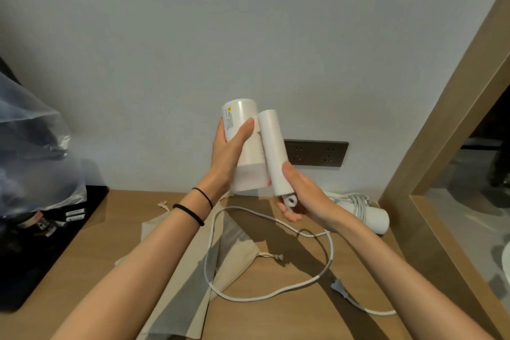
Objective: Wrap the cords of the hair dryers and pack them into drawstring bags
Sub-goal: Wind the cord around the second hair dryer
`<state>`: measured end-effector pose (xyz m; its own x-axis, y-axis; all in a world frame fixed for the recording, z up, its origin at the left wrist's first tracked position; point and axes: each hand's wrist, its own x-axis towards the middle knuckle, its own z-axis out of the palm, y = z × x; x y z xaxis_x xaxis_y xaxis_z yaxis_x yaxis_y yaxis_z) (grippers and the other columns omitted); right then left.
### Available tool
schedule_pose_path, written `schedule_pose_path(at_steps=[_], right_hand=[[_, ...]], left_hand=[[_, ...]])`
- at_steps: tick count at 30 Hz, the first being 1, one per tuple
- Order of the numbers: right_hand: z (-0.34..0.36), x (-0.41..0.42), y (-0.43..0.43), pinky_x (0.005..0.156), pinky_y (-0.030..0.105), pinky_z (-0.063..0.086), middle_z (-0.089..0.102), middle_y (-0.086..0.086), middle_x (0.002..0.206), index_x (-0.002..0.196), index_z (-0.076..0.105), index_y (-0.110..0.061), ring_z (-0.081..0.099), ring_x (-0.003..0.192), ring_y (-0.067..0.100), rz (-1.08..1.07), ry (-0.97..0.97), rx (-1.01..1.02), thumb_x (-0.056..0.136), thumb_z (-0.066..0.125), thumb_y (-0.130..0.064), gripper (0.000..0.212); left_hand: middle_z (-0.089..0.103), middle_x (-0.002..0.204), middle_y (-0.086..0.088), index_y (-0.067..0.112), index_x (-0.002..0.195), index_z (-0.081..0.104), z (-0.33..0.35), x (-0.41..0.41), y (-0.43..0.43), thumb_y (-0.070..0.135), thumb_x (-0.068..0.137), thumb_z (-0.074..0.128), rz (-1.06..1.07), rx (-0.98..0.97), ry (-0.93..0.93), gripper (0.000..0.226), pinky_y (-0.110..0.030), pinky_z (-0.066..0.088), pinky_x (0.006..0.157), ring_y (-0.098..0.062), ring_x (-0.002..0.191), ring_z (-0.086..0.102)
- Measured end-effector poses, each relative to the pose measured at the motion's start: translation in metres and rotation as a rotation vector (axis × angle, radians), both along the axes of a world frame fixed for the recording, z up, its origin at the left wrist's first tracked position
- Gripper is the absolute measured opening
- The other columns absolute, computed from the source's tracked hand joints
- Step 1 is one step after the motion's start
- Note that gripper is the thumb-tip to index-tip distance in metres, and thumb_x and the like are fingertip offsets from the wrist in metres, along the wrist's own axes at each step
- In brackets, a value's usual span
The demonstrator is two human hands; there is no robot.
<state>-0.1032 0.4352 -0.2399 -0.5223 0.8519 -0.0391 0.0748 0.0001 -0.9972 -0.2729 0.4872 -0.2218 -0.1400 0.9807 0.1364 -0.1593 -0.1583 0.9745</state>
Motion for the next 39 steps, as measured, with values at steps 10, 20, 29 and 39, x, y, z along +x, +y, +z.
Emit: schedule_pose_path(at_steps=[10, 20, 29, 39], right_hand=[[0.006, 0.034, 0.022, 0.048, 0.022, 0.021, 0.028, -0.004, 0.048, 0.046, 0.036, -0.023, 0.021, 0.044, 0.010, -0.081, -0.419, -0.090, 0.088, 0.054, -0.050, 0.054], [0.042, 0.037, 0.028, 0.041, 0.016, 0.019, 0.034, -0.009, 0.048, 0.061, 0.048, -0.020, 0.026, 0.043, 0.006, -0.265, -0.284, -0.149, 0.100, 0.041, -0.037, 0.044], [0.040, 0.012, 0.018, 0.087, 0.027, 0.029, 0.056, 0.010, 0.115, 0.113, 0.061, -0.013, 0.042, 0.111, 0.021, -0.324, -0.568, 0.515, 0.102, 0.034, -0.018, 0.030], [0.017, -0.005, 0.011, 0.089, 0.040, 0.044, 0.045, -0.016, 0.099, 0.136, 0.023, -0.045, 0.041, 0.102, 0.019, -0.383, -0.502, 0.597, 0.100, 0.039, -0.025, 0.043]], left_hand=[[0.068, 0.080, 0.009, 0.029, 0.100, 0.058, 0.023, -0.027, -0.009, 0.055, 0.063, 0.067, -0.373, -0.012, 0.361, 0.047, -0.021, 0.050, 0.060, -0.009, 0.069, 0.065], [0.062, 0.101, 0.019, 0.051, 0.116, 0.048, 0.005, -0.008, -0.023, 0.048, 0.074, 0.073, -0.464, 0.050, 0.634, 0.048, -0.008, 0.044, 0.071, 0.003, 0.087, 0.059], [0.057, 0.100, 0.012, 0.033, 0.114, 0.044, -0.017, 0.005, -0.016, 0.040, 0.075, 0.073, -0.069, 0.149, 0.502, 0.049, -0.026, 0.050, 0.075, -0.003, 0.085, 0.058], [0.056, 0.113, -0.002, 0.025, 0.134, 0.031, -0.012, 0.023, -0.020, 0.033, 0.081, 0.073, 0.011, 0.084, 0.096, 0.068, -0.025, 0.056, 0.073, -0.009, 0.093, 0.064]])
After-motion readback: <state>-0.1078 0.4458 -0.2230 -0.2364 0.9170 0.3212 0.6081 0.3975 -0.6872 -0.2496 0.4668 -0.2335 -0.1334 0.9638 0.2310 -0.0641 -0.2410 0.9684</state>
